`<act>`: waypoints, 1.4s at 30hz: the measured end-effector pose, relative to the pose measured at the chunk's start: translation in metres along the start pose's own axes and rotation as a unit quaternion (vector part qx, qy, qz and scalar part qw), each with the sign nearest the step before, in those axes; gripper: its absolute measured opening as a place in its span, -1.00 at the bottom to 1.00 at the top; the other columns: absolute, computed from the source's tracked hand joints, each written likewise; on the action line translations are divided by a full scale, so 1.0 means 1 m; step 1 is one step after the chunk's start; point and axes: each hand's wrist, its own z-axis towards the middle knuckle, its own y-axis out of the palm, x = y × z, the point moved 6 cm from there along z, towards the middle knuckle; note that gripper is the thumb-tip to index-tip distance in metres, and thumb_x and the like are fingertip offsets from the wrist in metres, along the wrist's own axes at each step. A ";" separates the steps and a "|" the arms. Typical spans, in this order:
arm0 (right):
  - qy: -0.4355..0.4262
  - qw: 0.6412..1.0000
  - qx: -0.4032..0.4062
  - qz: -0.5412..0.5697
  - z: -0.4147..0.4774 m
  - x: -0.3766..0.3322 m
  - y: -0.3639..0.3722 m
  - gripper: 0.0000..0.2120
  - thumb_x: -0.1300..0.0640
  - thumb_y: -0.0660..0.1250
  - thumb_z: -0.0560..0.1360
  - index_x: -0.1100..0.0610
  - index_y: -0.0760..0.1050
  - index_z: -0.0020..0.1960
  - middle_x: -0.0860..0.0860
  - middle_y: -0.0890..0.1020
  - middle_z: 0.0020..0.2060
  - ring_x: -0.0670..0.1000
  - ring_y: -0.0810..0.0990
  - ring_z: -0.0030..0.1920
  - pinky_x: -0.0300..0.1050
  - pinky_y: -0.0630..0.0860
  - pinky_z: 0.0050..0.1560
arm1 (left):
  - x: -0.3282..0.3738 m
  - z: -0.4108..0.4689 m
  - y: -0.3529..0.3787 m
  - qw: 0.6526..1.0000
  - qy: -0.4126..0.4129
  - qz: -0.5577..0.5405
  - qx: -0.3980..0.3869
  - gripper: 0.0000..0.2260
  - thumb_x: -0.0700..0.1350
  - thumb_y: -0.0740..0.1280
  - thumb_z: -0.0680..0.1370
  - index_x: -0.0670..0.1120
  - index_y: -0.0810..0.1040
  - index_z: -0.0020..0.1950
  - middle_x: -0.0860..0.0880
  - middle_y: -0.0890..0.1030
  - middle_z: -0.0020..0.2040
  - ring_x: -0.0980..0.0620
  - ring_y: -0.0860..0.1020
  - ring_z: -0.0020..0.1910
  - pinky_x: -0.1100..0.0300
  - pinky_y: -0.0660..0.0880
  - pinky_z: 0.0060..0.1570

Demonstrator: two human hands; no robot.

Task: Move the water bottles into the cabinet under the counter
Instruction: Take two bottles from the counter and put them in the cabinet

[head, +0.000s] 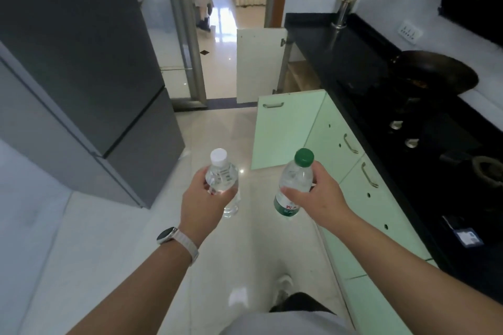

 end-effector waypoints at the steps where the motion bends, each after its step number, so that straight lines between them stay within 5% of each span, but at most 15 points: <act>1: 0.001 1.000 -0.004 0.005 0.009 -0.002 0.006 -0.57 0.03 0.55 0.35 -0.18 0.44 0.11 -0.17 0.60 -0.03 -0.14 0.60 -0.07 -0.15 0.55 -0.09 | 0.000 0.006 -0.003 1.000 -0.005 0.000 0.004 -0.57 0.01 0.60 0.38 0.17 0.55 0.18 0.24 0.67 -0.01 0.30 0.63 -0.05 0.21 0.56 0.01; 9: -0.017 0.997 -0.046 0.055 0.117 -0.014 0.042 -0.63 0.11 0.55 0.37 -0.16 0.45 0.04 -0.14 0.63 -0.13 -0.25 0.59 -0.20 -0.30 0.46 -0.20 | 0.006 0.078 -0.008 0.998 -0.032 0.025 0.046 -0.69 -0.01 0.57 0.43 0.18 0.52 0.06 0.43 0.60 -0.13 0.48 0.54 -0.13 0.56 0.39 -0.25; 15: -0.039 0.996 -0.062 0.059 0.220 -0.033 0.044 -0.61 0.11 0.55 0.36 -0.16 0.45 0.05 -0.17 0.62 -0.14 -0.25 0.60 -0.18 -0.24 0.50 -0.15 | 0.028 0.163 0.002 0.994 -0.047 0.072 0.068 -0.64 0.04 0.57 0.42 0.13 0.55 0.16 0.22 0.66 -0.04 0.38 0.58 -0.11 0.50 0.37 -0.22; 22: -0.064 0.995 -0.072 0.034 0.330 -0.049 0.033 -0.52 -0.01 0.56 0.33 -0.19 0.41 0.14 -0.20 0.61 -0.07 -0.10 0.61 -0.03 0.02 0.61 0.06 | 0.056 0.255 0.029 0.993 -0.034 0.068 0.088 -0.60 -0.01 0.59 0.39 0.12 0.56 0.18 0.22 0.67 -0.02 0.36 0.60 -0.10 0.42 0.45 -0.13; 27: -0.070 0.995 -0.060 0.046 0.376 -0.063 0.032 -0.51 0.01 0.56 0.34 -0.19 0.40 0.15 -0.20 0.59 -0.05 -0.08 0.60 -0.02 0.02 0.61 0.07 | 0.070 0.306 0.042 0.995 -0.020 0.061 0.081 -0.56 -0.04 0.60 0.39 0.11 0.56 0.21 0.21 0.67 0.01 0.34 0.61 -0.07 0.34 0.49 -0.06; 36: -0.030 0.998 -0.044 0.034 0.455 -0.078 0.065 -0.55 0.00 0.56 0.32 -0.18 0.43 0.10 -0.16 0.61 -0.10 -0.08 0.61 -0.06 0.01 0.61 0.03 | 0.058 0.415 0.043 0.998 -0.014 0.056 0.038 -0.53 -0.08 0.60 0.40 0.03 0.55 0.26 0.23 0.63 0.01 0.50 0.54 -0.11 0.59 0.41 -0.21; 42: 0.009 1.000 0.005 0.007 0.528 -0.115 0.107 -0.47 0.03 0.57 0.34 -0.19 0.38 0.19 -0.21 0.56 -0.05 -0.10 0.56 -0.05 -0.04 0.54 0.05 | 0.052 0.520 0.017 0.999 0.018 0.041 0.000 -0.54 -0.10 0.62 0.37 0.24 0.49 0.12 0.26 0.63 -0.01 0.36 0.60 -0.06 0.49 0.48 -0.11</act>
